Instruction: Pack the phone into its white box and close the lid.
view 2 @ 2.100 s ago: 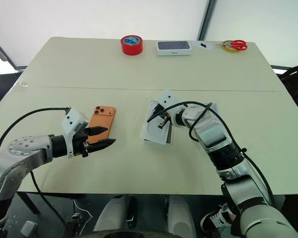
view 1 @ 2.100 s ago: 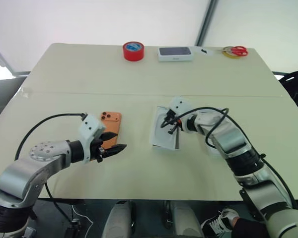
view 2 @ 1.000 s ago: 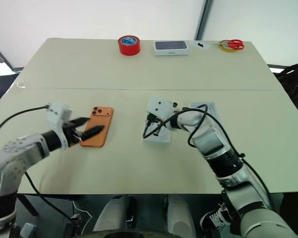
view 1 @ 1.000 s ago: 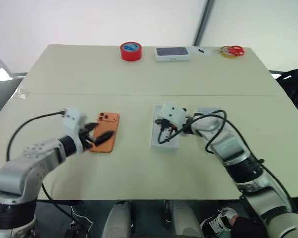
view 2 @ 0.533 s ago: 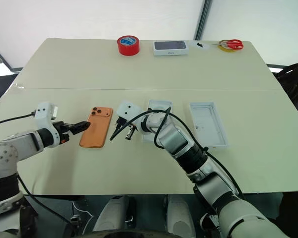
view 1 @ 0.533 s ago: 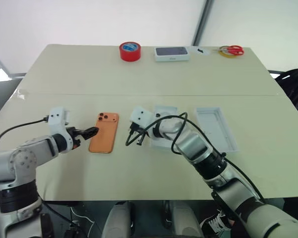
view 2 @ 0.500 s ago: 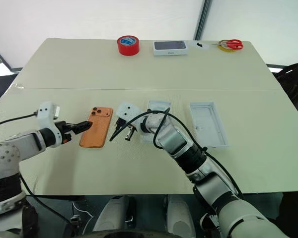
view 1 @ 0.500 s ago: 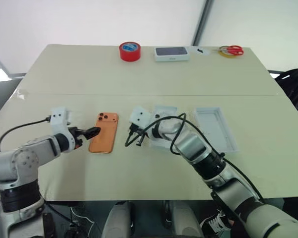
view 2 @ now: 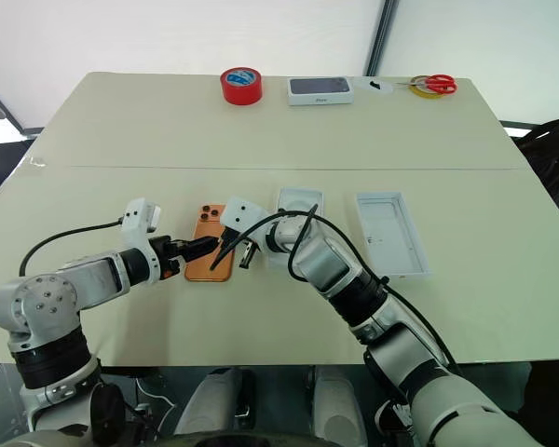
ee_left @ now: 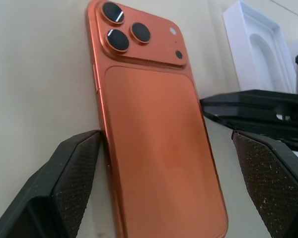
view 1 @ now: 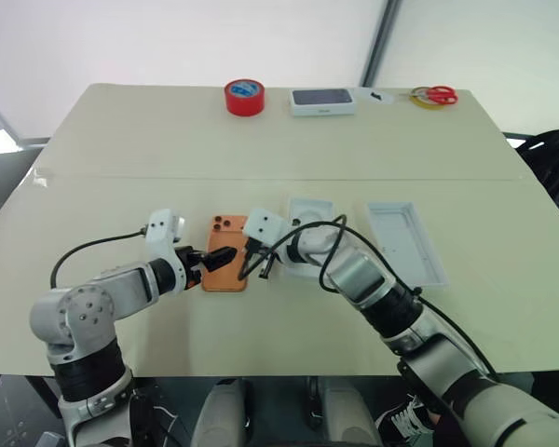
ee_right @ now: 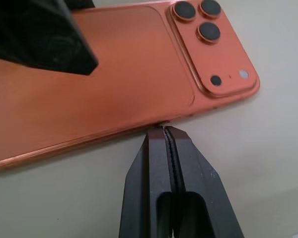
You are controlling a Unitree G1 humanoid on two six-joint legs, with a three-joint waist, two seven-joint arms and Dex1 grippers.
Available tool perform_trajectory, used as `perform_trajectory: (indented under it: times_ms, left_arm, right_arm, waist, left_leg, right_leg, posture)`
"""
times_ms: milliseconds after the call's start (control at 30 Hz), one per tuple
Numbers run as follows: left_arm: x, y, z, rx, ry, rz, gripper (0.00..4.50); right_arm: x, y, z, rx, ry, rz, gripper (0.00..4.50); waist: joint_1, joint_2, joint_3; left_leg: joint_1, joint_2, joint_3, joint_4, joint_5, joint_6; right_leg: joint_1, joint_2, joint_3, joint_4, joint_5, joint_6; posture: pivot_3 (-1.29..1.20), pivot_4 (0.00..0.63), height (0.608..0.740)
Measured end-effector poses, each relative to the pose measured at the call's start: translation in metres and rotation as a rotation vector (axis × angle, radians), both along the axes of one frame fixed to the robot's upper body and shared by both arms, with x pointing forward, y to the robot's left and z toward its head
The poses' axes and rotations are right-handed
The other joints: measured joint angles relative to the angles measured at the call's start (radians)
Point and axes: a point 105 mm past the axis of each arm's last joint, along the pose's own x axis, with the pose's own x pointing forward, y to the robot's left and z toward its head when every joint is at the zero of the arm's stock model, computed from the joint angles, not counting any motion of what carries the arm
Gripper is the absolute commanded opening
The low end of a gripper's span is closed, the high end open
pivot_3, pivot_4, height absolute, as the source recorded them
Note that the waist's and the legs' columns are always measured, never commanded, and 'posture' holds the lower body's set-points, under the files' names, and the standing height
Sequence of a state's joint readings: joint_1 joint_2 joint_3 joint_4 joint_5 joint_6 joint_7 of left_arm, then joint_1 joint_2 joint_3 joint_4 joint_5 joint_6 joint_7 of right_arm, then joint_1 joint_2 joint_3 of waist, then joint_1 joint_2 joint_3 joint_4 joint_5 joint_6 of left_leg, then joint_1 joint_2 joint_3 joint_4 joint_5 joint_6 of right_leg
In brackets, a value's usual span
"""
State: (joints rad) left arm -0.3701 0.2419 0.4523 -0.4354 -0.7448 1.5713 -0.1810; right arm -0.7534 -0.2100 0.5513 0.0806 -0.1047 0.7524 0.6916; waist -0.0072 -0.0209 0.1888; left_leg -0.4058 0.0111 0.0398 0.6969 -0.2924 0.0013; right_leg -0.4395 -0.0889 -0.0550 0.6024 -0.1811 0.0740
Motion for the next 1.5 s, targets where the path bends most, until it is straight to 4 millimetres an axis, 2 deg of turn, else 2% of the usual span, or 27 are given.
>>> perform_trajectory:
  times_ms: [400, 633, 933, 1033, 1200, 1400, 1500]
  left_arm:
    - [0.001, 0.000, 0.003, -0.056, 0.012, 0.008, 4.40]
    - [-0.002, -0.019, 0.010, -0.142, -0.011, -0.084, 4.40]
    - [0.000, -0.004, 0.008, -0.141, 0.008, -0.041, 4.40]
    - [0.002, 0.001, 0.006, -0.160, 0.020, -0.017, 3.61]
    - [0.002, 0.003, 0.007, -0.167, 0.017, -0.001, 1.26]
    - [0.005, 0.007, 0.005, -0.221, 0.034, 0.034, 1.26]
    - [0.006, 0.013, 0.003, -0.277, 0.044, 0.070, 0.34]
  right_arm:
    - [0.000, -0.002, 0.000, -0.004, -0.006, 0.001, 0.00]
    - [-0.003, 0.000, -0.001, 0.002, -0.004, 0.009, 0.00]
    - [-0.005, 0.001, -0.002, 0.005, -0.001, 0.015, 0.00]
    - [-0.005, 0.001, -0.001, 0.005, -0.001, 0.015, 0.00]
    - [-0.005, 0.001, -0.002, 0.005, 0.000, 0.015, 0.00]
    - [-0.006, -0.001, -0.001, 0.001, 0.007, 0.017, 0.00]
    - [-0.010, -0.007, 0.002, 0.004, 0.010, 0.029, 0.00]
  waist:
    - [-0.001, 0.000, 0.000]
    - [-0.006, 0.000, 0.000]
    - [-0.006, 0.000, 0.000]
    - [-0.006, 0.000, 0.000]
    - [-0.006, 0.000, 0.000]
    - [-0.006, 0.000, 0.000]
    - [-0.004, 0.000, 0.000]
  left_leg:
    - [0.000, 0.000, -0.001, 0.000, 0.000, 0.000]
    - [0.000, 0.001, -0.001, 0.000, 0.000, 0.000]
    - [0.000, 0.001, -0.001, -0.001, 0.000, 0.000]
    - [0.000, 0.001, -0.001, -0.001, 0.000, 0.000]
    - [0.000, 0.001, -0.001, -0.001, 0.000, 0.000]
    - [0.000, 0.001, -0.001, -0.001, 0.000, 0.000]
    - [-0.001, 0.001, -0.001, -0.001, 0.000, 0.000]
  right_leg:
    - [0.000, 0.000, 0.000, 0.000, 0.000, 0.000]
    - [0.000, 0.001, -0.001, -0.001, 0.000, 0.000]
    - [0.000, 0.001, -0.001, -0.001, 0.000, 0.000]
    - [0.000, 0.001, -0.001, -0.001, 0.000, 0.000]
    - [0.000, 0.001, -0.001, -0.001, 0.000, 0.000]
    - [-0.001, 0.001, -0.001, -0.001, 0.000, 0.000]
    - [-0.001, 0.001, -0.001, -0.001, 0.000, 0.000]
  posture:
    - [0.00, 0.150, 0.730]
    - [0.00, 0.150, 0.730]
    - [0.00, 0.150, 0.730]
    - [0.00, 0.150, 0.730]
    - [0.00, 0.150, 0.730]
    - [0.00, 0.150, 0.730]
    - [0.00, 0.150, 0.730]
